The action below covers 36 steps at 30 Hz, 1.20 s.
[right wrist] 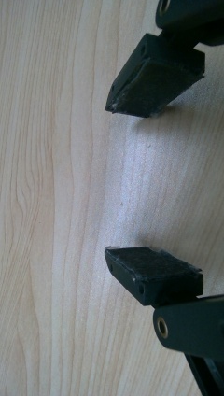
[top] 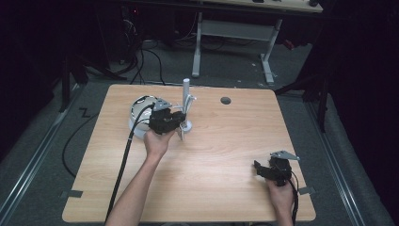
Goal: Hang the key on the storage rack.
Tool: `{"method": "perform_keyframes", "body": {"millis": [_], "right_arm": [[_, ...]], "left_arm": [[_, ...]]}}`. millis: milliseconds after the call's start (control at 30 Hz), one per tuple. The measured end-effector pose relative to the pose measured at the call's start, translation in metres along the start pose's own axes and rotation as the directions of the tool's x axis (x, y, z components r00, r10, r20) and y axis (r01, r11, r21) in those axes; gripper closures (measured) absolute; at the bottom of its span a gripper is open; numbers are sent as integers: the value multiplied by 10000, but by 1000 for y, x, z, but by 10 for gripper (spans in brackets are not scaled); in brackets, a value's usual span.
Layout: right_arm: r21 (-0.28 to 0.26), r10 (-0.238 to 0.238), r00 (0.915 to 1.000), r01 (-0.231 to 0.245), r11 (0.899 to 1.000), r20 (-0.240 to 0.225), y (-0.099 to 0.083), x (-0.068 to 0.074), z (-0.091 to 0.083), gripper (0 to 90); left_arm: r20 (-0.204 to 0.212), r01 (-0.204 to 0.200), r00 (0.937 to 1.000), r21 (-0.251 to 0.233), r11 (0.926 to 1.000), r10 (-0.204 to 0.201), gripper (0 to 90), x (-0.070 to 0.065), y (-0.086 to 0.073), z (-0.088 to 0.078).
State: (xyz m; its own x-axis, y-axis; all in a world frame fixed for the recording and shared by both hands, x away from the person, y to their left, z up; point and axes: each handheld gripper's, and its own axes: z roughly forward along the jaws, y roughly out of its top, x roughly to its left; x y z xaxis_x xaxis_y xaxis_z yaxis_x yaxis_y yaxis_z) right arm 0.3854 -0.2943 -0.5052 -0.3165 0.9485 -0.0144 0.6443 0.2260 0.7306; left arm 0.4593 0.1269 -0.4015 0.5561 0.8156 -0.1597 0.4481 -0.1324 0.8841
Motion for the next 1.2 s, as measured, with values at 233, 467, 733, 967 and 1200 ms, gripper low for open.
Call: {"method": "perform_keyframes", "body": {"millis": [233, 467, 733, 967, 1200], "right_arm": [[10, -8, 10000, 8, 10000, 16, 0, 0, 0, 247], [10, -9, 10000, 9, 10000, 17, 0, 0, 0, 246], [14, -17, 10000, 17, 10000, 7, 0, 0, 0, 246], [13, -19, 10000, 19, 10000, 7, 0, 0, 0, 246], [15, -19, 10000, 19, 10000, 8, 0, 0, 0, 246]], "left_arm": [[-150, -252, 9996, -49, 9997, 251, 724, -1, 2, -6], [-213, -195, 9996, -37, 9998, 194, 628, -1, -1, -13], [-526, -219, 9984, 70, 9997, 223, 514, 2, -6, -28], [-635, -199, 9978, -64, 9998, 195, 491, 7, -7, -42], [-679, -104, 9977, -195, 9998, 91, 487, 9, -8, -51]]}}
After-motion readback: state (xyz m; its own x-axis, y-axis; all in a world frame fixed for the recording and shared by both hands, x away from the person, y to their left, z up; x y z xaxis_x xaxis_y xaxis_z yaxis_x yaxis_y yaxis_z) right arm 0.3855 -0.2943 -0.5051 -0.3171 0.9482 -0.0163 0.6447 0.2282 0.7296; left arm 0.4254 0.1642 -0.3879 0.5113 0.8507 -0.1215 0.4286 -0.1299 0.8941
